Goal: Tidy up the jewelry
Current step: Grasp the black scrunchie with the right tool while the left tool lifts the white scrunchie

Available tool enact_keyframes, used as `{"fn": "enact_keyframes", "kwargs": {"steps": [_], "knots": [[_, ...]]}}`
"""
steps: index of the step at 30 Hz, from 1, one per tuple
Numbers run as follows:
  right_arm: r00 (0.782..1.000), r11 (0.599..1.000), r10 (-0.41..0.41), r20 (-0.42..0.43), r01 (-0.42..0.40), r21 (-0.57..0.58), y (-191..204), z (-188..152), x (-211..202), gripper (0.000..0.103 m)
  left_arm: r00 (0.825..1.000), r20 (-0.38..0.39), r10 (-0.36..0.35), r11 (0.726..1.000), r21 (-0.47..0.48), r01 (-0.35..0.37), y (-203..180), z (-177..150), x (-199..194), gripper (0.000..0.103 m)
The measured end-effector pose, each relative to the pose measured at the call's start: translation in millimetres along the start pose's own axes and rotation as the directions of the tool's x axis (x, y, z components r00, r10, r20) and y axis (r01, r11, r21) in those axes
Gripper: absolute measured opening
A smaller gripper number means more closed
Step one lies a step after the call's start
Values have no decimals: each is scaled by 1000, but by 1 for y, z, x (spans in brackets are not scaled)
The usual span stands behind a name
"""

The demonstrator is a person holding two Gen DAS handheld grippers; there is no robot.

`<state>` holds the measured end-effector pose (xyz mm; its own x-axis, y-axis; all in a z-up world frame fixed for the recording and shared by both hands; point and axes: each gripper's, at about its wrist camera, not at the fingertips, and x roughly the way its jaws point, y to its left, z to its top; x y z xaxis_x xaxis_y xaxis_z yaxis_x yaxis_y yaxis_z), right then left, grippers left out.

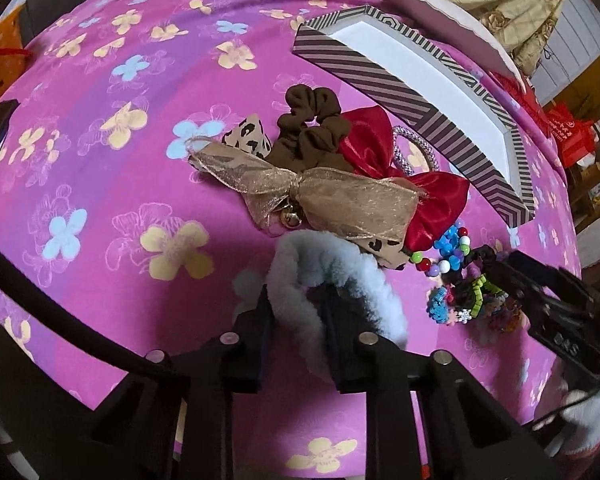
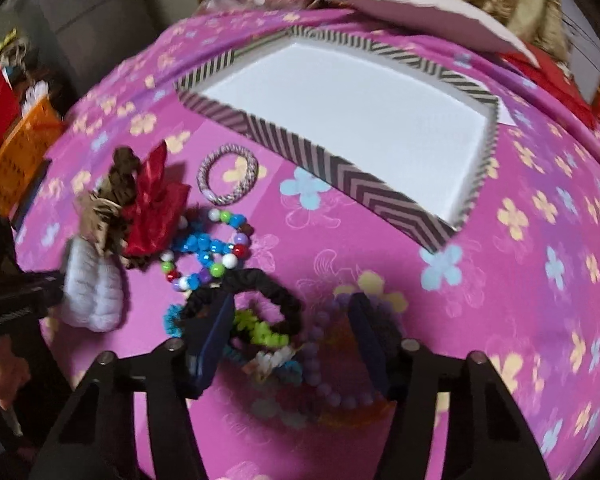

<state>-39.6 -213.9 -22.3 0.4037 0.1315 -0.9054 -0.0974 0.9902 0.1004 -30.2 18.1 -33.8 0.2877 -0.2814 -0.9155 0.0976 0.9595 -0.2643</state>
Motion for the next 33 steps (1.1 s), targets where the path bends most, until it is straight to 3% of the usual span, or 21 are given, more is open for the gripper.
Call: {"fn": "enact_keyframes", "kwargs": {"steps": [3, 5, 7, 9, 15, 23, 33], "knots": [[1000, 999, 25, -2, -25, -38, 3, 6, 6, 46, 1000, 5, 9, 1000, 8, -9, -1, 1, 1, 32], [998, 997, 56, -26, -58, -54, 6, 7, 11, 28, 1000, 5, 12, 1000, 11, -12, -2, 1, 1, 31], [998, 995, 54, -28, -56, -80, 11, 6, 13, 22, 1000, 5, 13, 1000, 10, -13, -2, 1, 1, 30], [998, 994, 62, -24, -64, -92, 14, 5, 12, 10, 1000, 7, 16, 1000, 13, -16, -3, 1, 1, 28], [989, 992, 130, 77, -130, -6, -2, 7, -25, 8, 999, 44, 5, 1000, 20, -6, -2, -1, -15, 24], [969, 988, 153, 192, -155, -7, 4, 9, -78, 7, 994, 103, -20, 999, 47, 16, -7, -3, -42, 24], [959, 987, 153, 239, -158, 4, 7, 14, -96, 7, 988, 152, -20, 997, 78, 8, -18, 4, -65, 24]]}}
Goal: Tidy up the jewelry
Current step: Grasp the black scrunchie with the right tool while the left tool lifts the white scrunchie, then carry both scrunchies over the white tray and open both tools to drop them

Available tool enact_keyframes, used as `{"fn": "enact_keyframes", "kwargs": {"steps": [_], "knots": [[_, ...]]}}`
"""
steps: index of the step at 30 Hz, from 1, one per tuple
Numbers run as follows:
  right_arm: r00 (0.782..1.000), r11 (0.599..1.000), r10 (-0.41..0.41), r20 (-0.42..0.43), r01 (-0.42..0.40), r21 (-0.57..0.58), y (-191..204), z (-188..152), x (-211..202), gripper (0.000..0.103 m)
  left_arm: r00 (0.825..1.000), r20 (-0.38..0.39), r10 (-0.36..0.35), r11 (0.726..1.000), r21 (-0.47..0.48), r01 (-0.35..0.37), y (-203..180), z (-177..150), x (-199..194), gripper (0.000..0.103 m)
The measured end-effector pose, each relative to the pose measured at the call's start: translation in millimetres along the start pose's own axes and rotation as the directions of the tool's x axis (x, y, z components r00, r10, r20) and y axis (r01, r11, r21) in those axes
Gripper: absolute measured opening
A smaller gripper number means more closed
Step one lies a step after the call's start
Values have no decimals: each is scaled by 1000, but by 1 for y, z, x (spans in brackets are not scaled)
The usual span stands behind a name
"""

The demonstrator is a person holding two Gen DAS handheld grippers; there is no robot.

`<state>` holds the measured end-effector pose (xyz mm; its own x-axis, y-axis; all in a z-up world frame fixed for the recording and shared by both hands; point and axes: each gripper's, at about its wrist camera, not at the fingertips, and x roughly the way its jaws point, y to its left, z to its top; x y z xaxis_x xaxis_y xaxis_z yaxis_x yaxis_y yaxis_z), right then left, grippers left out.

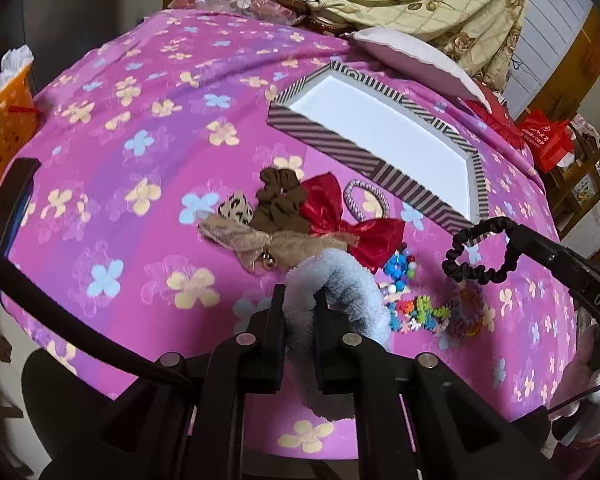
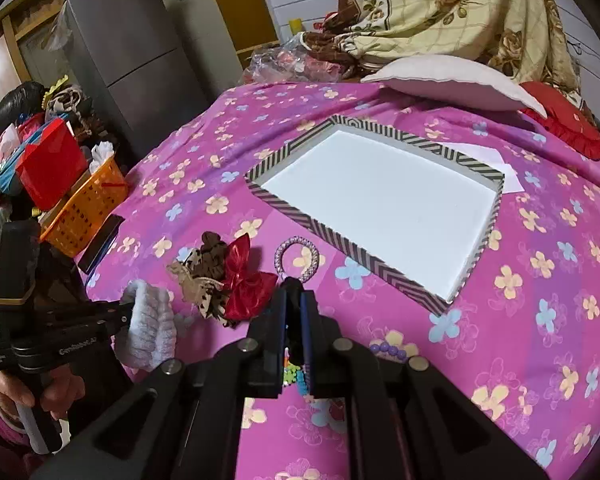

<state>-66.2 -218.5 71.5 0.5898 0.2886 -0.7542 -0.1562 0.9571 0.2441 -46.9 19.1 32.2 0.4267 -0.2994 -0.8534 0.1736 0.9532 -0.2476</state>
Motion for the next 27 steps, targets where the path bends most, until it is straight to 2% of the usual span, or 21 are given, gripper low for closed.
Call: {"fn": "enact_keyframes", "kwargs": {"steps": [8, 13, 20, 24, 27], "knots": [[999, 998, -40, 33, 38, 43, -14, 23, 7, 7, 999, 37, 10, 1000, 28, -12, -11, 38, 3, 24], [997, 997, -55, 46, 53, 57, -18, 50, 27, 7, 998, 67, -15, 999, 40, 12, -20, 86, 14, 24], [997, 990, -44, 58, 36, 134, -32, 91, 77, 7, 998, 69, -9, 999, 43, 6, -33, 158, 64, 24], [999, 980, -27, 44, 18, 201, -45, 104, 114, 7, 998, 54, 37, 998, 42, -39, -38, 186, 99, 24], [1000, 967, -19, 13, 15, 253, -58, 105, 141, 7, 995, 32, 98, 993, 55, -100, -38, 199, 126, 24]]}}
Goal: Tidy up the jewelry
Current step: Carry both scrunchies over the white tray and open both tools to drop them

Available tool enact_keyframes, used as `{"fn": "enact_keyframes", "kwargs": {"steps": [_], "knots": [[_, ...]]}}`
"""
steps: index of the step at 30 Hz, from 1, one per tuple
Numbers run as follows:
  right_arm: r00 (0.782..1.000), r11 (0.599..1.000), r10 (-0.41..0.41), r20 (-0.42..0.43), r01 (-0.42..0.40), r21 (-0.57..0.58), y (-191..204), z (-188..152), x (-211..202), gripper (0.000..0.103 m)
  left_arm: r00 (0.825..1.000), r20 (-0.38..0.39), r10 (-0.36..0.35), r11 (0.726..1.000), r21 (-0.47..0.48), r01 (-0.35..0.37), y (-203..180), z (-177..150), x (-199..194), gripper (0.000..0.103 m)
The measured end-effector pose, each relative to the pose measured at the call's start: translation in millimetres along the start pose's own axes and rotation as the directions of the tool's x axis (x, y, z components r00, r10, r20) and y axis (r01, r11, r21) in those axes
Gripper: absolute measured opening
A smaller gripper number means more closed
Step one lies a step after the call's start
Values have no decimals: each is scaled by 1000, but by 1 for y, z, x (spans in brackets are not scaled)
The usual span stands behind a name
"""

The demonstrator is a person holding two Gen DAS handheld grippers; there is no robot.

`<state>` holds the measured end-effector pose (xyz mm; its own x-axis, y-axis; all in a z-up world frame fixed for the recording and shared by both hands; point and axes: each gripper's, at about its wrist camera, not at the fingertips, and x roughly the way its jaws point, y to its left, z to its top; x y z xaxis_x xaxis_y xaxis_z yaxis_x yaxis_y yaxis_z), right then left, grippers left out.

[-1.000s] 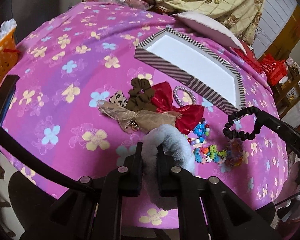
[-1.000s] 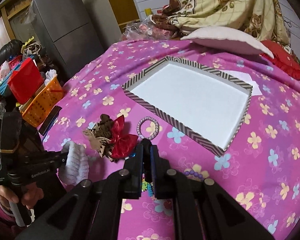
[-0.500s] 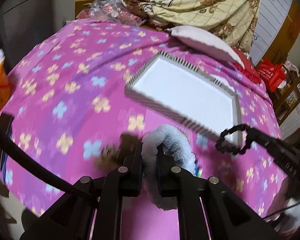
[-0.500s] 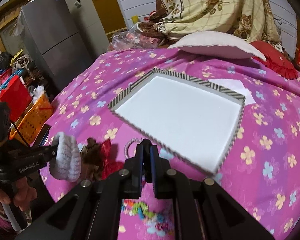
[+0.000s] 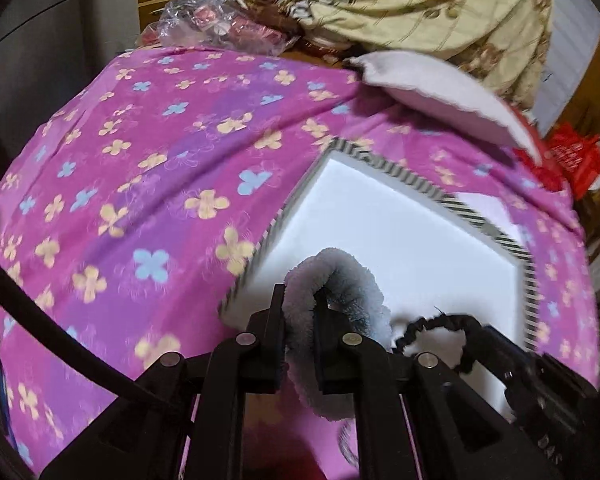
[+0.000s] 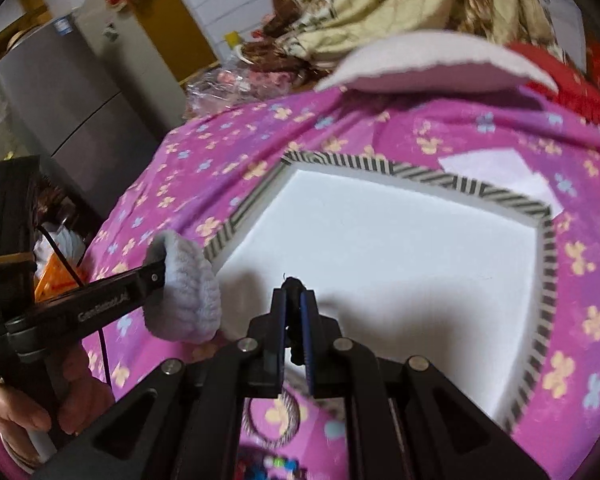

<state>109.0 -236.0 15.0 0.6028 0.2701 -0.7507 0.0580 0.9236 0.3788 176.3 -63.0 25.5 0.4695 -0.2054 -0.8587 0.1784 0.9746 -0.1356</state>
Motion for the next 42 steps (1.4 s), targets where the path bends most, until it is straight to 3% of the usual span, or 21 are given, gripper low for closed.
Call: {"fn": "enact_keyframes", "kwargs": {"steps": [7, 15, 21, 26, 30, 42], "knots": [[996, 999, -34, -86, 36, 23, -12, -14, 36, 7, 988, -89, 129, 991, 49, -125, 7, -3, 38, 24], [988, 1000, -17, -151, 13, -23, -2, -36, 43, 8, 983, -150, 108, 993, 73, -97, 22, -28, 31, 24], [990, 999, -28, -138, 22, -47, 8, -36, 40, 10, 986, -123, 109, 993, 63, -102, 23, -35, 22, 24], [994, 997, -62, -91, 58, -45, 7, -31, 21, 36, 990, -89, 110, 992, 78, -103, 18, -31, 14, 32], [995, 998, -61, -76, 60, -19, 2, -31, 3, 37, 994, -60, 87, 995, 62, -83, 16, -29, 2, 40], [998, 996, -66, -25, 64, -54, 19, -52, -51, 48, 993, 54, 101, 989, 100, -106, 12, -45, -62, 41]]}}
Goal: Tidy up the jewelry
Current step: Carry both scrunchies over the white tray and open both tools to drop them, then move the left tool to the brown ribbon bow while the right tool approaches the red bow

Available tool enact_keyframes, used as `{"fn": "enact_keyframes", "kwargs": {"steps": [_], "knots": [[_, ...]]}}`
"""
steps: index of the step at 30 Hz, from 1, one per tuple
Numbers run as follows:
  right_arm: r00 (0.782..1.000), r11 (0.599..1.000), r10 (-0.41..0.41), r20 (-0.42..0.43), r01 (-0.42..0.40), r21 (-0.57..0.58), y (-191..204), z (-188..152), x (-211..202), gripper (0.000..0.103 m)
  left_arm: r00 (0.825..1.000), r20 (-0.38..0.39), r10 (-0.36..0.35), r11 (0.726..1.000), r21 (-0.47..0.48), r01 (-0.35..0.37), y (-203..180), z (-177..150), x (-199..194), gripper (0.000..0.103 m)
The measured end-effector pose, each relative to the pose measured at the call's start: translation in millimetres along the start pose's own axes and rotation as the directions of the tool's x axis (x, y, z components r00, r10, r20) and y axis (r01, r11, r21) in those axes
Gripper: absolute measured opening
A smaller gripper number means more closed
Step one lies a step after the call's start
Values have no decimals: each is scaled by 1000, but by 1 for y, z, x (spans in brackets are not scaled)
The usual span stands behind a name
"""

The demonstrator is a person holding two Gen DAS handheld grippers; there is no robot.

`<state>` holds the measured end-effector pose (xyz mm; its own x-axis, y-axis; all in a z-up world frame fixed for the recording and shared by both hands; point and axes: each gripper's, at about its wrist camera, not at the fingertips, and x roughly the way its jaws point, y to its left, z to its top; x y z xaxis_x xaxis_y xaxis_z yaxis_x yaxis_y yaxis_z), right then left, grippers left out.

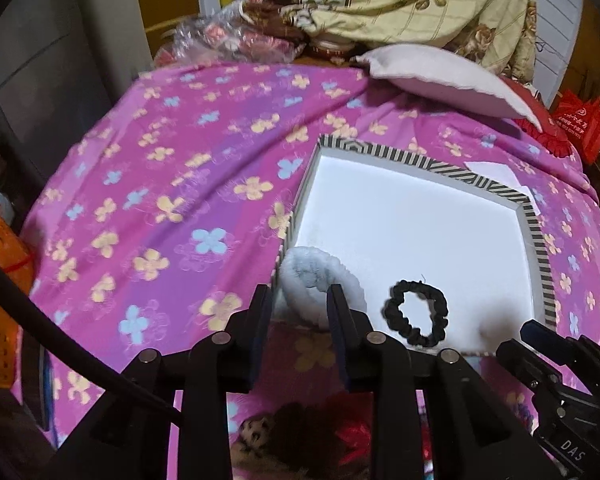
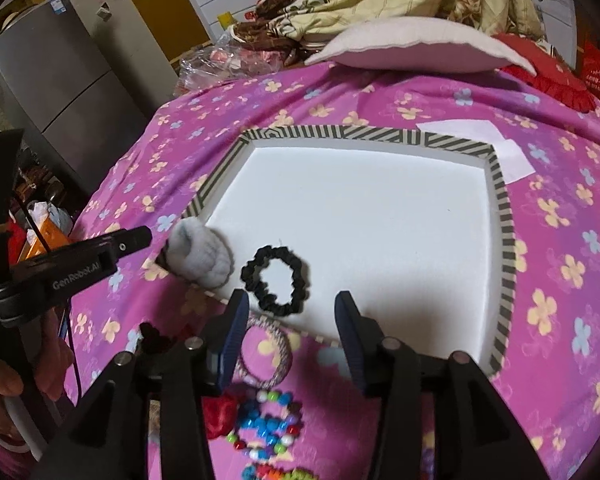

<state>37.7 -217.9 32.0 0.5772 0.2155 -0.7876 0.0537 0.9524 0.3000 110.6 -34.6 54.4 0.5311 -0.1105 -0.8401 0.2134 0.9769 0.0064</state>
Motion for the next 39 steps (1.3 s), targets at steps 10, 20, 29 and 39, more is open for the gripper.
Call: {"fn": "enact_keyframes", "kwargs": {"steps": [10, 20, 29, 39], "knots": [[997, 999, -37, 68, 40, -37, 22, -30, -45, 55, 994, 88, 66, 998, -4, -66, 8, -41, -51, 41], [993, 997, -72, 93, 74, -23, 22, -59, -73, 59, 989, 130, 67, 998, -19, -66, 10, -80, -81, 41], [989, 994, -102, 105, 105, -21, 19, -76, -88, 63, 990, 138, 40, 999, -29, -37, 6, -102, -96, 41], [987, 994, -110, 113, 113, -15, 18, -88, -101, 64, 987, 156, 26, 999, -22, -23, -3, -117, -110, 41]]}}
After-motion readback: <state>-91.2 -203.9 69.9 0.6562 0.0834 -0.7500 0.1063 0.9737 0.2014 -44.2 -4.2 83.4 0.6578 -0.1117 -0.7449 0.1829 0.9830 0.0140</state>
